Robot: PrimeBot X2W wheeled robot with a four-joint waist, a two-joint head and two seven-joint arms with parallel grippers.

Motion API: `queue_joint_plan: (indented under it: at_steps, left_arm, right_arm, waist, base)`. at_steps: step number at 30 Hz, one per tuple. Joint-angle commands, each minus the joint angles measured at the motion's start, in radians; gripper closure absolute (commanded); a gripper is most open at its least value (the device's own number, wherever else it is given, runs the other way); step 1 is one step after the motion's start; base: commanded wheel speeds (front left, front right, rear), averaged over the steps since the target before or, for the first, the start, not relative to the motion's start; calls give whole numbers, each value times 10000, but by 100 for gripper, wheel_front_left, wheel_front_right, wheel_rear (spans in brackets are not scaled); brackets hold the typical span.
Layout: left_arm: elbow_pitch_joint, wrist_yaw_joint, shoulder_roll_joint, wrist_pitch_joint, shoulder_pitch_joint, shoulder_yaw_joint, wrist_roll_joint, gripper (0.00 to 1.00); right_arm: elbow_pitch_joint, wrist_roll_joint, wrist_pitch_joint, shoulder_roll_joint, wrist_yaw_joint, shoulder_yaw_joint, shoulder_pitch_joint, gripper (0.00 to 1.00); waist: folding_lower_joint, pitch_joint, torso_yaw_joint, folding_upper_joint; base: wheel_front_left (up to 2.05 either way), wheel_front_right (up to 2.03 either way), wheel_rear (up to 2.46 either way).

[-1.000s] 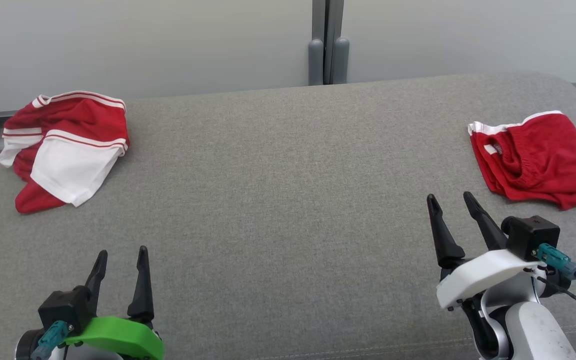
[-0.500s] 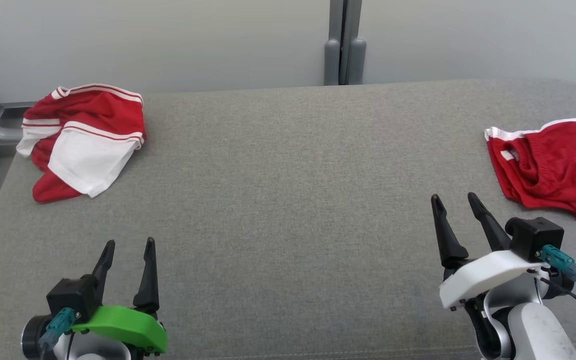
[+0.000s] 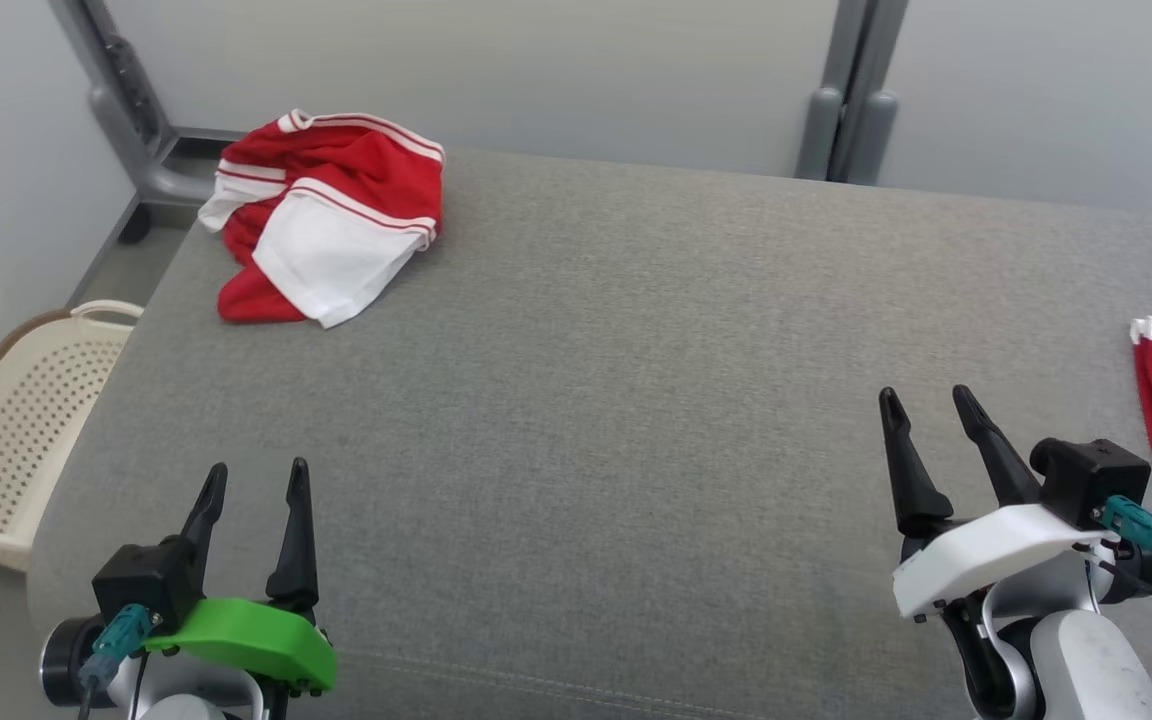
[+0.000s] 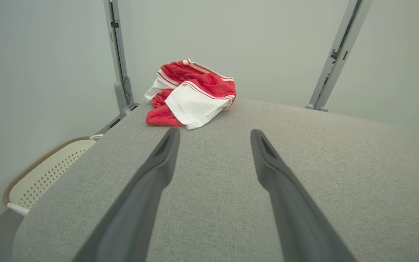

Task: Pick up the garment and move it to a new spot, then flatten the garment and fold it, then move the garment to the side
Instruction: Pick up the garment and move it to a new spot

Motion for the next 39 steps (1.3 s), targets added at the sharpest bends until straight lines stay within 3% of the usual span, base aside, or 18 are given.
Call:
queue_joint_plan:
  at_steps: [1, 8, 16, 27, 33, 39]
  left_arm:
    - [16, 25, 20, -28, -9, 43, 86, 0]
    - [43, 66, -59, -38, 58, 139, 125, 0]
    - [11, 126, -142, -45, 67, 248, 200, 0]
    - [-400, -221, 334, 504, -1171, 373, 172, 0]
    - [-758, -737, 1054, 1599, -3091, 551, 188, 0]
    - [-394, -1204, 1694, 3079, -5344, 955, -179, 0]
  right_arm:
    - [-38, 71, -54, -26, -3, -21, 77, 0]
    - [19, 133, -91, -32, -3, 23, 7, 0]
    - [98, 44, -79, -32, -3, 96, -176, 0]
    - [-147, -202, 34, -32, -3, -214, -413, 0]
    - [-643, -428, 228, -32, -3, -425, -684, 0]
    - [-1189, -603, 402, -34, -3, -571, -1042, 0]
  waist:
    - [0, 155, 875, 0]
    - [0, 322, 1724, 0]
    - [0, 507, 1860, 0]
    - [0, 1036, 1477, 0]
    - [0, 1714, 1042, 0]
    - [0, 2582, 188, 0]
  base:
    - [0, 0, 0]
    - [0, 0, 0]
    - [0, 0, 0]
    - [0, 0, 0]
    - [0, 0, 0]
    - [0, 0, 0]
